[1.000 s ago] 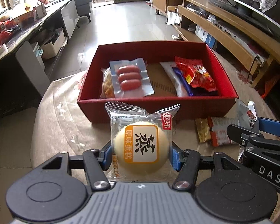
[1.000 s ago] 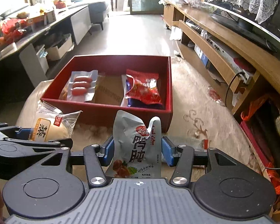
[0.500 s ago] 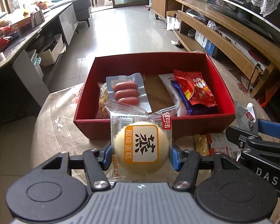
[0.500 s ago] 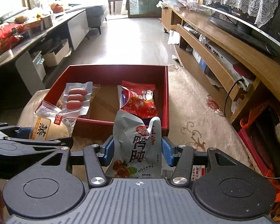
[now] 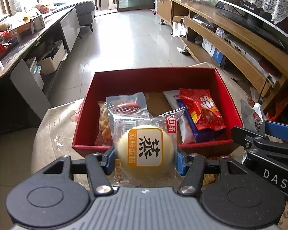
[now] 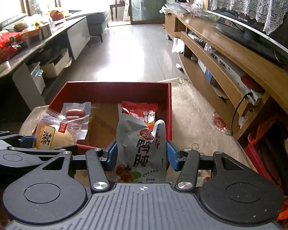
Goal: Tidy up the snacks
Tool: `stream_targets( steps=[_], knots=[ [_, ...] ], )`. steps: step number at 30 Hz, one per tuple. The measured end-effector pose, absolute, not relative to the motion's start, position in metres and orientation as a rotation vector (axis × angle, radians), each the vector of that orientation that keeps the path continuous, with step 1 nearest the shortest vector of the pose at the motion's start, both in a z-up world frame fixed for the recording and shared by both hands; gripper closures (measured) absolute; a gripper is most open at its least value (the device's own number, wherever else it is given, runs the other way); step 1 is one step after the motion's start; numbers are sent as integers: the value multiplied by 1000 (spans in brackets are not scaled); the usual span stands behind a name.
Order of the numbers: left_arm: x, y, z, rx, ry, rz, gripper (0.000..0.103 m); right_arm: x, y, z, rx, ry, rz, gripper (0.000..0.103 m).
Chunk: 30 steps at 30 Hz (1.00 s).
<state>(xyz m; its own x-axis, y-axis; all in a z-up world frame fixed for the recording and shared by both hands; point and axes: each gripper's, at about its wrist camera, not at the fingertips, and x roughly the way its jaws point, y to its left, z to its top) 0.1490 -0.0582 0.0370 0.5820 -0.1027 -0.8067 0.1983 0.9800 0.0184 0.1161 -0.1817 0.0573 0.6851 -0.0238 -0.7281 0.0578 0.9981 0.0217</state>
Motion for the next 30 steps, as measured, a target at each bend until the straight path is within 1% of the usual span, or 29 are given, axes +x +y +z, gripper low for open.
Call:
stream_targets(
  steps=[30],
  knots=[
    [212,-60,31,88,932,-128,46,176,-182,50,30,825,-34,43]
  ],
)
